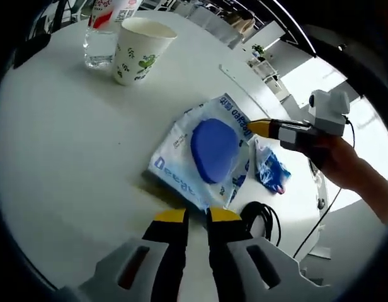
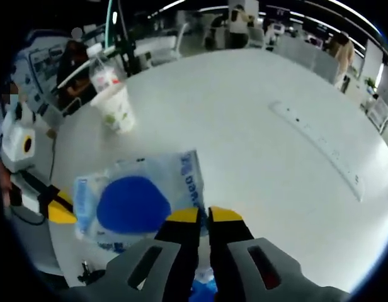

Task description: Arrange the tabletop items into an orderly group along one side of the table until the central work area is clear of visible clutter.

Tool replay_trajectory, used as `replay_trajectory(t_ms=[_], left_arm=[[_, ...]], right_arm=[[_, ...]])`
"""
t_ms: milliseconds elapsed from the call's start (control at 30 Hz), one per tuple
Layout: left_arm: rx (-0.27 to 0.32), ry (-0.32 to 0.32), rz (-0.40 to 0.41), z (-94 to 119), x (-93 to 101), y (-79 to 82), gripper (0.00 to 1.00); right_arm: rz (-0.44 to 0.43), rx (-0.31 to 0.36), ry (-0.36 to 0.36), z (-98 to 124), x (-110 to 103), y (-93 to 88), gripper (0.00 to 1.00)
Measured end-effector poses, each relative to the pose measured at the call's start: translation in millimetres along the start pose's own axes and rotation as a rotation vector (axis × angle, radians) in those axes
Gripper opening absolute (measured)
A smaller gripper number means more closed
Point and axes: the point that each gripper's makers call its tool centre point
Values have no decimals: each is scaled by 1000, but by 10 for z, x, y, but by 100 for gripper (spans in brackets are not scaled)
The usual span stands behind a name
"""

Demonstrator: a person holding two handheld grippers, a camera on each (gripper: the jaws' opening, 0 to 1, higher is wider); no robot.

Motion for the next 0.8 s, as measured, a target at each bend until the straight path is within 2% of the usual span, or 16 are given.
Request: replay_trajectory(t_ms=[367,800], left_arm=[[10,6,7,12,-32,15,0],[37,36,-5,78,-138,149,0]], right_arm=[[-22,13,5,81,-85,-52,0],[-58,39,3,199,-132,-118,0]])
Point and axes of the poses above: the point that each gripper's makers call its tool centre point, and the gripper's own axes: z roughly backward along the fingers, x roughly to its right, y roughly out of its top, and after that the axes turned 2 degrees about x, right-handed
